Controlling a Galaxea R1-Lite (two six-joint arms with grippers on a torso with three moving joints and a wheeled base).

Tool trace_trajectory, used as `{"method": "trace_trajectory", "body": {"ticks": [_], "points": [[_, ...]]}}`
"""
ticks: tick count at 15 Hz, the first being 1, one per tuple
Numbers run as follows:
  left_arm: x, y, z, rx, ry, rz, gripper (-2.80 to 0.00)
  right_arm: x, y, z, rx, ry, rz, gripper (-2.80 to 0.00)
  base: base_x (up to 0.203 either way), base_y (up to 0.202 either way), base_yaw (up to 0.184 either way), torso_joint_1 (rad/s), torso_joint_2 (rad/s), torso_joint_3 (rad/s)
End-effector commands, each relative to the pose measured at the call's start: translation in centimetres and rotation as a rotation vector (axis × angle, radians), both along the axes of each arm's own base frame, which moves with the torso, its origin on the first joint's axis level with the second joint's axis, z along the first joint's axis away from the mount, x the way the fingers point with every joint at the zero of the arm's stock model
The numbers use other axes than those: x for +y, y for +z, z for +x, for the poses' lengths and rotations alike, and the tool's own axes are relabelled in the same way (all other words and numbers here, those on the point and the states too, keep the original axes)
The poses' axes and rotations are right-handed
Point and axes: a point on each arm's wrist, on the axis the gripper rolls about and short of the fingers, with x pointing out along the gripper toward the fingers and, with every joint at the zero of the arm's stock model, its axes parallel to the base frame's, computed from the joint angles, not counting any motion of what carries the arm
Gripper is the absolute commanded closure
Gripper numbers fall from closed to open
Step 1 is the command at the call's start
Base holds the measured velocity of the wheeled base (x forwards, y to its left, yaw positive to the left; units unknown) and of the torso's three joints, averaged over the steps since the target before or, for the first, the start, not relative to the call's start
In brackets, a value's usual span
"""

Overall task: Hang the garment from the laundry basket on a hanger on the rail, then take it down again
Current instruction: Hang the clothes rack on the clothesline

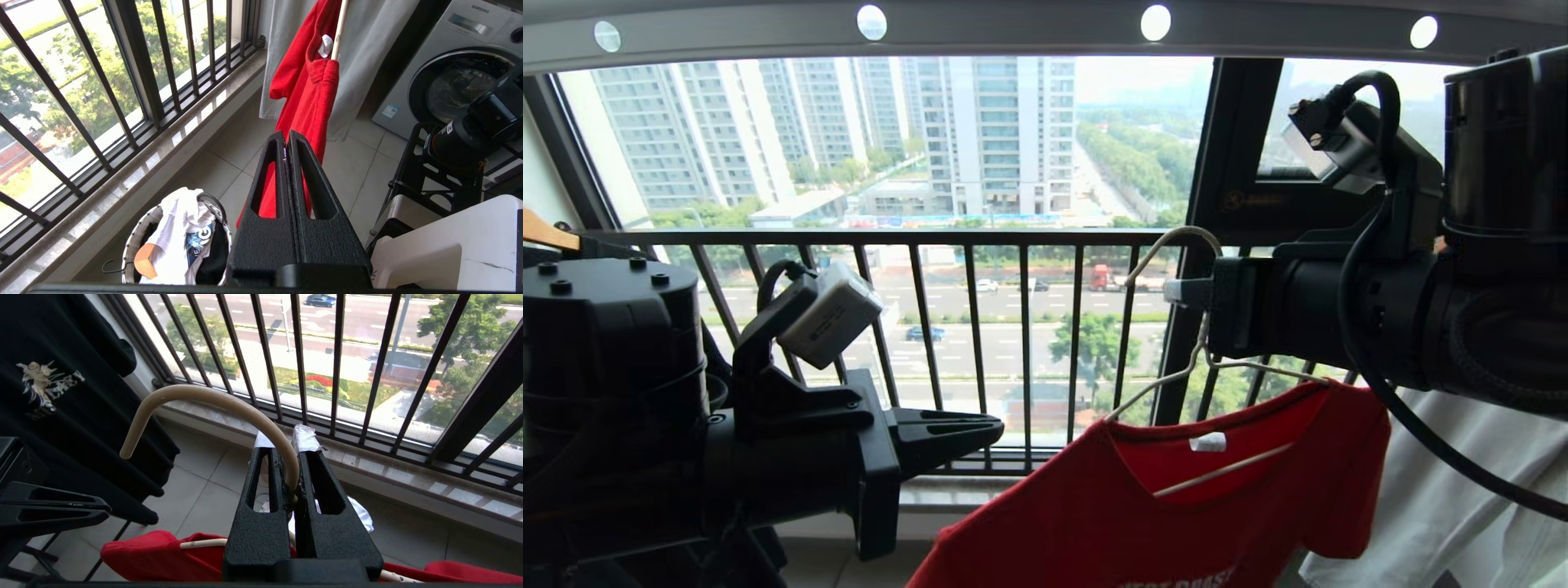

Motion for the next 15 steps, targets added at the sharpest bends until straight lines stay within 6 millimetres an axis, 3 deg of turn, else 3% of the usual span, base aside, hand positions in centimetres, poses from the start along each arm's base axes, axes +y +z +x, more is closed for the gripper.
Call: {"method": "trace_trajectory", "body": {"ticks": [1,5,15], "points": [[0.1,0.0,-0.3,-0.005,-0.006,-0.005,-2.8,0.2,-0.3,0.2,0.008,-0.002,-0.007,0.0,0.0,0.0,0.0,0.0,0.0,0.0],[-0.1,0.9,-1.4,-0.002,-0.082,-0.04,-2.8,0.3,-0.4,0.3,0.012,-0.003,-0.009,0.0,0.0,0.0,0.0,0.0,0.0,0.0],[-3.4,-4.2,1.8,0.082,-0.101,0.029,-2.8,0.8,-0.1,-0.3,-0.006,0.026,0.014,0.0,0.0,0.0,0.0,0.0,0.0,0.0]]}}
